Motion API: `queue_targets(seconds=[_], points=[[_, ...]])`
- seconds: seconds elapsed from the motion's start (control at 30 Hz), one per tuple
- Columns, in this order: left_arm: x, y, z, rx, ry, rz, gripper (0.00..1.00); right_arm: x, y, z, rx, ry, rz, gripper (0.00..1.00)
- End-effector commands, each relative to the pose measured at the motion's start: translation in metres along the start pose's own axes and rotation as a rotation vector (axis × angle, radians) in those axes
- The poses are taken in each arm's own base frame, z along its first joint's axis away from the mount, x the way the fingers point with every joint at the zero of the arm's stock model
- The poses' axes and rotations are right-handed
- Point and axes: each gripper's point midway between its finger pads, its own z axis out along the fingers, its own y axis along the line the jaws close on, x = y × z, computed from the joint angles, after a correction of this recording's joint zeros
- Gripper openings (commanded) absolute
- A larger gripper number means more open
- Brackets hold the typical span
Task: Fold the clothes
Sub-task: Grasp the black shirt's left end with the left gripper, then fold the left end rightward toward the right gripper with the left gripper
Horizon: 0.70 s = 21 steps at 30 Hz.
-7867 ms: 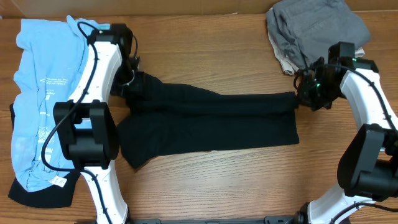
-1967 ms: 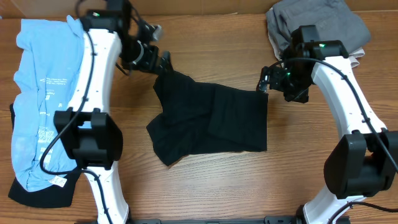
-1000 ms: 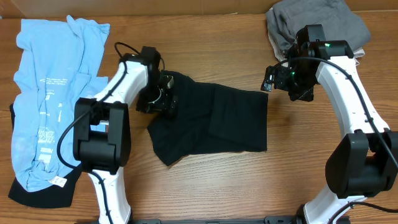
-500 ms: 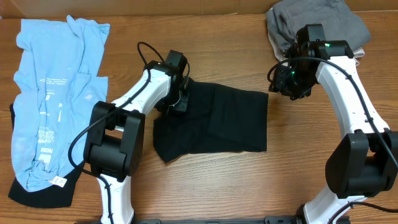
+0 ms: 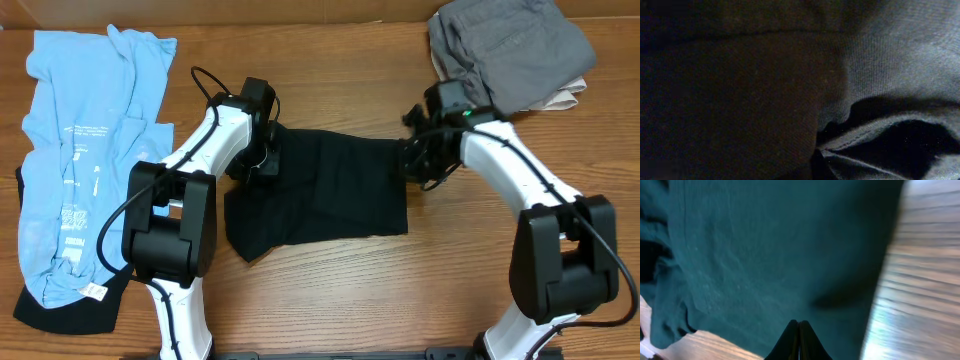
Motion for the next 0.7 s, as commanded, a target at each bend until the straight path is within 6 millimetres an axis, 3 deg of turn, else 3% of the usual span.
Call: queue_targets(seconds=[0.0, 0.2, 0.4, 0.67], points=[[0.007, 0.02, 0.003, -0.086, 0.012, -0.027, 0.04, 0.012, 0.005, 0.016, -0.032, 0.017, 0.022, 0.04], [0.001, 0.019, -0.033, -0.069, -0.071, -0.016, 0.04, 0.01, -0.016, 0.031, 0.025, -0.034, 0.079, 0.04], [0.002, 0.003, -0.072, -0.011, -0.158, 0.039, 0.04, 0.01, -0.02, 0.039, 0.017, -0.063, 0.068, 0.04], [0.007, -0.035, -0.086, 0.012, -0.202, 0.134, 0.04, 0.012, -0.025, 0.041, 0.036, -0.063, 0.093, 0.04]])
